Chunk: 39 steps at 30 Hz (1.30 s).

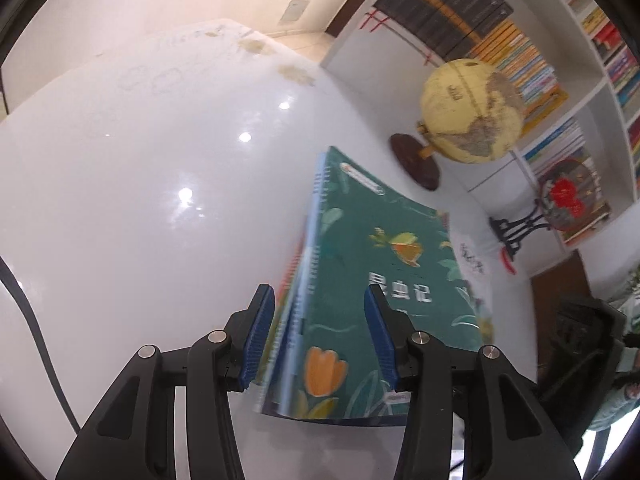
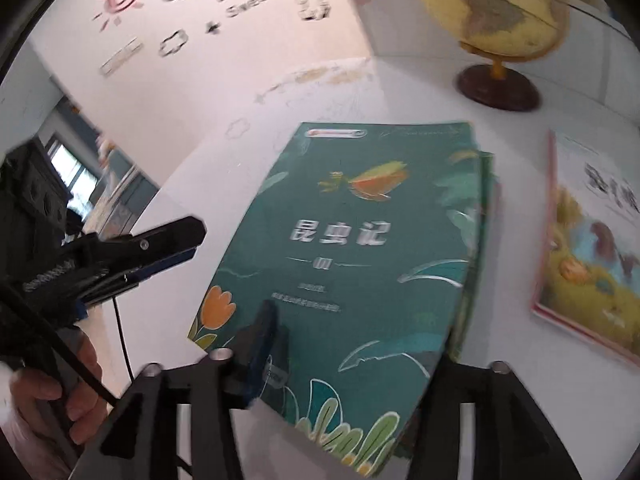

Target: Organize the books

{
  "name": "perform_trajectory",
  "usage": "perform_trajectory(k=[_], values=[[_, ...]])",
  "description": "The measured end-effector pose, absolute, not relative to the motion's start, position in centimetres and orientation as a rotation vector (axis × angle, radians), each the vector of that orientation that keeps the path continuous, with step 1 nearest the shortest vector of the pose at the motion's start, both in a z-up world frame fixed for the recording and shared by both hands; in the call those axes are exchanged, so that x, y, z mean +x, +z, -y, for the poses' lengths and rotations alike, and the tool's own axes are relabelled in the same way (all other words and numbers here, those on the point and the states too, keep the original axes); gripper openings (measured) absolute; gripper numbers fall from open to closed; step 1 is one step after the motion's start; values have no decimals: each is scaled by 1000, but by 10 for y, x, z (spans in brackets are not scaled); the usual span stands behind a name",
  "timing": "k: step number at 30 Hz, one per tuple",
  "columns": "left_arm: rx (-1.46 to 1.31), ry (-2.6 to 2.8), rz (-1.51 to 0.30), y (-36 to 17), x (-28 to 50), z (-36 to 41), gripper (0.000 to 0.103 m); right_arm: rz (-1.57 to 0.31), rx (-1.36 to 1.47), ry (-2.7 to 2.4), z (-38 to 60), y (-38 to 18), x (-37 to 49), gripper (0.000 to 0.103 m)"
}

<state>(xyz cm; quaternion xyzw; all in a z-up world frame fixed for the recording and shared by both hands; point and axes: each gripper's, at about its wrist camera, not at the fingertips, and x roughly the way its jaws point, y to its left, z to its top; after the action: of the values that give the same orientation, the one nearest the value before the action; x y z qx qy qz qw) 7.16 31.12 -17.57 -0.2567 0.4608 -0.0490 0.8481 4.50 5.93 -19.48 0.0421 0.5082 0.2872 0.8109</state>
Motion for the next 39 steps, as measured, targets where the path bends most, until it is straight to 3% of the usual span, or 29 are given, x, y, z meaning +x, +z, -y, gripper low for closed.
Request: perform_trajectory(k=[3,8,10,12,21,27,30,35,39], values=[[-504,-64,-984,-176,74,-314,44,-1139,96,587,-51,-193,45,54],[-434,-15,-1028,-171,85,-305,57,-1212,119,494,-20,-190,41,55],[-378,-23,-1042,-168,91,-291,77,-1208,143,443,0,-189,36,55],[-313,-47,-1035,-164,97,-272,82,-1189,168,379,25,-191,35,55],[-268,-291,-1095,-170,133,-161,83,-1052,151,85,125,-181,46,55],[-247,-368,-1127,-183,150,-103,83,-1110,-431,-61,127,-201,61,55],[-244,-350,-1089,-185,157,-87,96,-1052,-527,-35,128,-204,57,55],[-203,-346,-1128,-196,173,-62,97,-1012,-414,-25,153,-203,73,55],[-159,-334,-1143,-208,183,-41,97,-985,-26,94,188,-205,94,55]])
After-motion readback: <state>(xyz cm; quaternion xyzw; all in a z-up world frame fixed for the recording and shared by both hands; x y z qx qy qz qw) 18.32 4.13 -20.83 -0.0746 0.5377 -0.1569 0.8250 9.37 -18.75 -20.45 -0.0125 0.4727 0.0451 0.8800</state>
